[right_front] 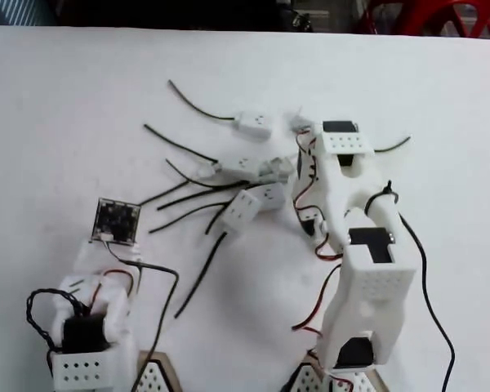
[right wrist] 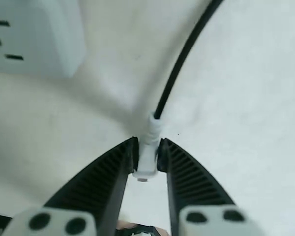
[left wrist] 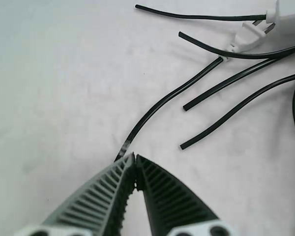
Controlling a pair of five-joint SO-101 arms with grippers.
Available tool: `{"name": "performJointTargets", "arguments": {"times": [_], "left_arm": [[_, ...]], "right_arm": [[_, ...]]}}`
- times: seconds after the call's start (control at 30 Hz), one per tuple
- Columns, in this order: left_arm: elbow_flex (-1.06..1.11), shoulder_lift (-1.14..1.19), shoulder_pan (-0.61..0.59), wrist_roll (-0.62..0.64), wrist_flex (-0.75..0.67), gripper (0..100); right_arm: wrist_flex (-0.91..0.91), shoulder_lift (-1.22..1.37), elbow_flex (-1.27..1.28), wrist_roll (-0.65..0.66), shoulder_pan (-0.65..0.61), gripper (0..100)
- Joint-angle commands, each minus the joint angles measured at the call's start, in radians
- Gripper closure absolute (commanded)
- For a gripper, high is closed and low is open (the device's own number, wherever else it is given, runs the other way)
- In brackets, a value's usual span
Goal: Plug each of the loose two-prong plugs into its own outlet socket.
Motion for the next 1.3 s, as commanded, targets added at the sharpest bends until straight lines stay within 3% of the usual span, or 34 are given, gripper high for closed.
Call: {"name": "performJointTargets", "arguments": {"times": [0.0,0.77,0.97,1.27], "left_arm": [[-0.009,-0.01,-0.008,-0.009,-0.02,97],[-0.009,-0.01,-0.01,-0.009,-0.02,97],[-0.009,-0.01,-0.008,-0.009,-0.02,97],[-0.008,-0.01,-0.008,-0.009,-0.02,97]], "right_arm": [[0.019,-0.007,-0.034,0.006,-0.013,97.1],[0.097,0.059,-0.035,0.005,-0.013,91.1],[0.097,0.062,-0.048,0.005,-0.008,98.4],[0.111,0.027,-0.049,0.005,-0.013,98.2]]}}
